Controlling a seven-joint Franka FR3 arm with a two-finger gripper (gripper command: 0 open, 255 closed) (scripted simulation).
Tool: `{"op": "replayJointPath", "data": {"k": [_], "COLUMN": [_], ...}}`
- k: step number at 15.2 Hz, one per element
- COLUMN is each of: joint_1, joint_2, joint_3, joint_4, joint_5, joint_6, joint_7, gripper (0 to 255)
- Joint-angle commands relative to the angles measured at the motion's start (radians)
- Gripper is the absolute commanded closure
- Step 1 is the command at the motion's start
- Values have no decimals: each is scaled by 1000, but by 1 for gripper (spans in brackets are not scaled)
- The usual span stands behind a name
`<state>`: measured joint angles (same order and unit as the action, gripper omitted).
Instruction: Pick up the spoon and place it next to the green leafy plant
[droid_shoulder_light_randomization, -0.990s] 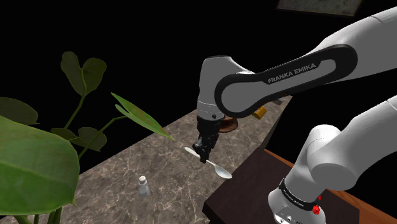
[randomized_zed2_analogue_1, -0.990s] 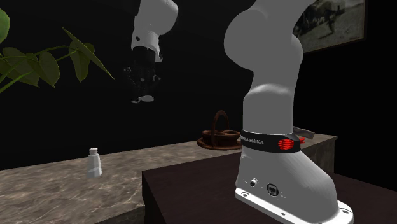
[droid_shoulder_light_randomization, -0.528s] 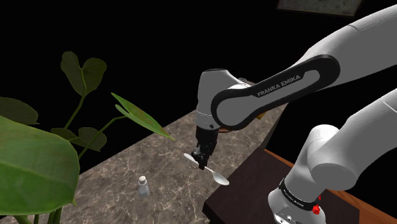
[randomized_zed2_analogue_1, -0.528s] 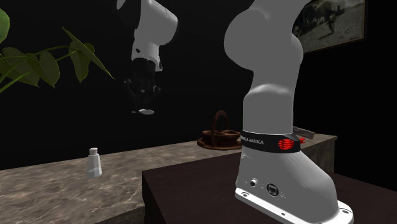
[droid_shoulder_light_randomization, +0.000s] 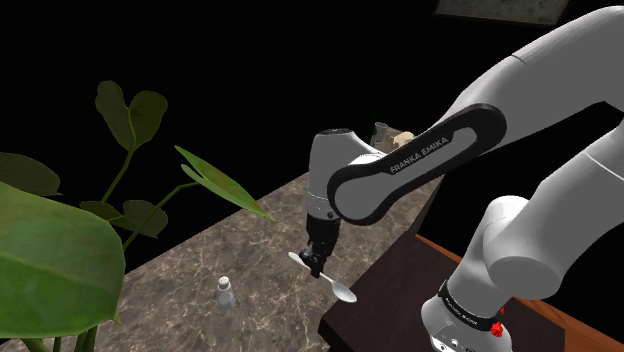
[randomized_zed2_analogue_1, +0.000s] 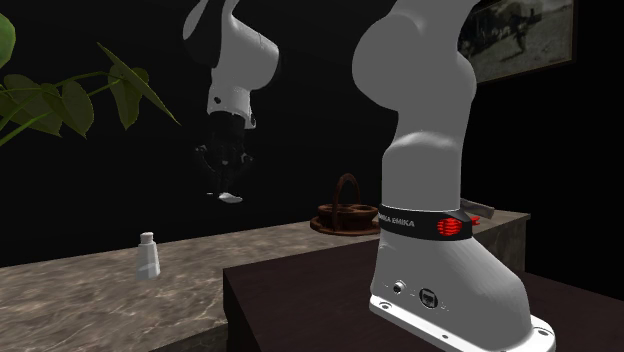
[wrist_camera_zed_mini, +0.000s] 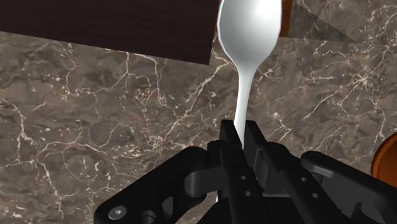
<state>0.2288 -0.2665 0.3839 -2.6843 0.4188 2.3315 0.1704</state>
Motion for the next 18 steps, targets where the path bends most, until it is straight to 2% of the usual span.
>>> {"op": "replayJointPath", "data": {"k": [1, 18], "joint_1": [-1, -1], "joint_2": [31, 313], "joint_3": [4, 24], "joint_4": [-7, -32], "joint_5": [2, -2], "joint_6": [38, 342], "joint_7": [-5, -36], "gripper": [255, 255]}}
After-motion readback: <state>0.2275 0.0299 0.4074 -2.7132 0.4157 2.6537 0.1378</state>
